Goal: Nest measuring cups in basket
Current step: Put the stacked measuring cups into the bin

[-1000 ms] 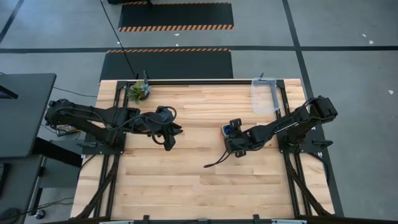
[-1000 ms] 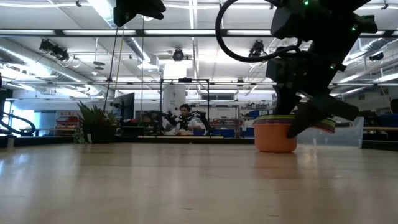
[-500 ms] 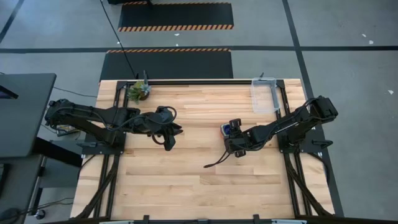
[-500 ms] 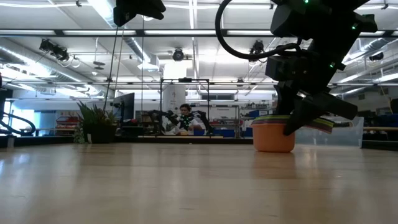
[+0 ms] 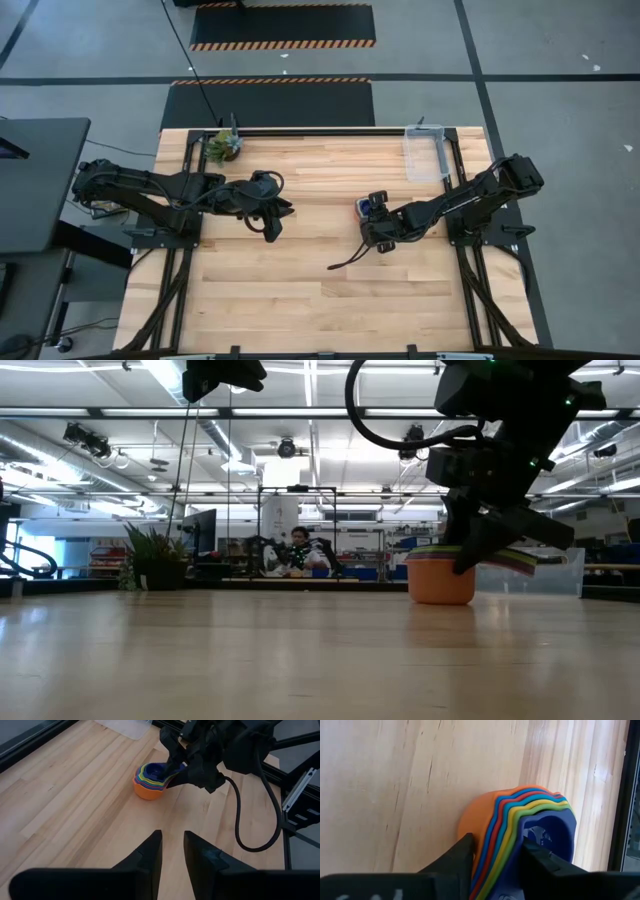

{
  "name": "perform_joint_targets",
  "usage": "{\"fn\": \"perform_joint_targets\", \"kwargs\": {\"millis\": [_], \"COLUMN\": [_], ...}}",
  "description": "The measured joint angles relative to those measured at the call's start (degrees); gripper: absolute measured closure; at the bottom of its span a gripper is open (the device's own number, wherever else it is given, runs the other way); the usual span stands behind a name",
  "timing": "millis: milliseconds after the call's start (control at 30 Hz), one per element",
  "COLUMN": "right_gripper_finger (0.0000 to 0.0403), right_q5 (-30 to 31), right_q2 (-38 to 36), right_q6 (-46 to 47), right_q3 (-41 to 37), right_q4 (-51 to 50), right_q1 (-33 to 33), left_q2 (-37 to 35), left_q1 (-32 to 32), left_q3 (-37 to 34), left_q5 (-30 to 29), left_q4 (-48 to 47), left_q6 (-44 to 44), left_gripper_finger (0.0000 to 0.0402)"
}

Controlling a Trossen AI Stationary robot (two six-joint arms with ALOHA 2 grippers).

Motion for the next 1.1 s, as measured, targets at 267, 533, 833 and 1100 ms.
{"fn": "perform_joint_targets", "kwargs": {"millis": [267,533,833,1100], "right_gripper_finger": [0.0278,0.0279,0.0280,0.0280], "right_q5": [0.00,0.02,-1.37,-2.21], "right_q2": [0.00,0.02,0.17,0.24], "right_q6": [-0.51,-0.79,-0.83,-0.52], "right_q3": [-0.07,-0.06,2.41,3.32], "right_q4": [-0.12,-0.17,-5.13,-5.11], "right_q1": [-0.04,-0.04,-1.52,-2.91], "left_q2": [0.00,0.00,0.00,0.00], "left_q1": [0.00,0.01,0.00,0.01], "left_q3": [0.00,0.00,0.00,0.00], "left_q5": [0.00,0.00,0.00,0.00], "left_q4": [0.00,0.01,0.00,0.00], "left_q6": [0.00,0.00,0.00,0.00], "left_gripper_finger": [0.0315,0.0315,0.0315,0.0315]}}
